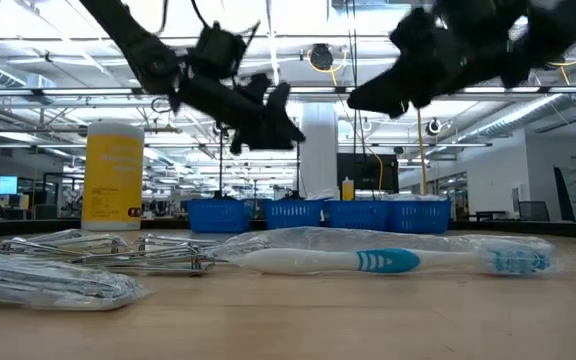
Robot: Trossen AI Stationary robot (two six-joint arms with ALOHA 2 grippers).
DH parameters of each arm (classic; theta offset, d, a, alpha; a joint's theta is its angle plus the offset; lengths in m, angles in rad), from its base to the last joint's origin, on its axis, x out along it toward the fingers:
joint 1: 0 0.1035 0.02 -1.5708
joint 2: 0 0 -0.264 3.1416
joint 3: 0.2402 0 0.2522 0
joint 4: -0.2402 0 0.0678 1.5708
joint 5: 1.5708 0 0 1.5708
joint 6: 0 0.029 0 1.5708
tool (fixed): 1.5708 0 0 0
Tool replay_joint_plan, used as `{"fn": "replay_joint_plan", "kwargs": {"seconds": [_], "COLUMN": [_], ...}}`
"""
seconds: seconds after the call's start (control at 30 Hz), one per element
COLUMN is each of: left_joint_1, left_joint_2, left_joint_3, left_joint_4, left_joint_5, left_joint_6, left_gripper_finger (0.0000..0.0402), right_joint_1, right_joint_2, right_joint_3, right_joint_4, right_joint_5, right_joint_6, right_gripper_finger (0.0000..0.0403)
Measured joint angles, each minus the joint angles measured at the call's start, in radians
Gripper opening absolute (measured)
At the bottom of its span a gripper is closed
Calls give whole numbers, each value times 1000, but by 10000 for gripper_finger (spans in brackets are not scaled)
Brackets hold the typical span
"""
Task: Pick & Place Travel size toiletries
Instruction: Put the blue toothbrush into the middle left blue basket
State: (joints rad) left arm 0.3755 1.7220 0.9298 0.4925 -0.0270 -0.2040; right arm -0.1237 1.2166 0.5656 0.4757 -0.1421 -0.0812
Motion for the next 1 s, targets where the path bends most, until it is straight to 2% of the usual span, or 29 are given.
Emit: {"fn": "replay_joint_plan", "kwargs": {"seconds": [0.1, 0.17, 0.27, 0.43, 0.63, 0.8, 1.0], "left_joint_1": [-33, -53, -73, -89, -90, -97, -113], "left_joint_2": [-72, -116, -180, -249, -298, -297, -297], "left_joint_3": [1, -1, -1, -1, -1, -1, -1], "left_joint_4": [-56, -99, -156, -187, -155, -123, -174], "left_joint_5": [-7, -26, -58, -158, -185, -183, -183], "left_joint_6": [56, 77, 97, 97, 89, 62, 40], "left_gripper_finger": [159, 156, 153, 152, 152, 152, 152], "right_joint_1": [165, 268, 408, 571, 631, 632, 652], "right_joint_2": [-2, 13, 23, 101, 315, 468, 586], "right_joint_3": [133, 175, 183, 184, 203, 287, 335], "right_joint_4": [-371, -495, -542, -526, -385, -445, -469], "right_joint_5": [147, 194, 191, 199, 208, 273, 243], "right_joint_6": [5, 66, 197, 384, 436, 427, 435], "right_gripper_finger": [182, 199, 215, 215, 209, 219, 221]}}
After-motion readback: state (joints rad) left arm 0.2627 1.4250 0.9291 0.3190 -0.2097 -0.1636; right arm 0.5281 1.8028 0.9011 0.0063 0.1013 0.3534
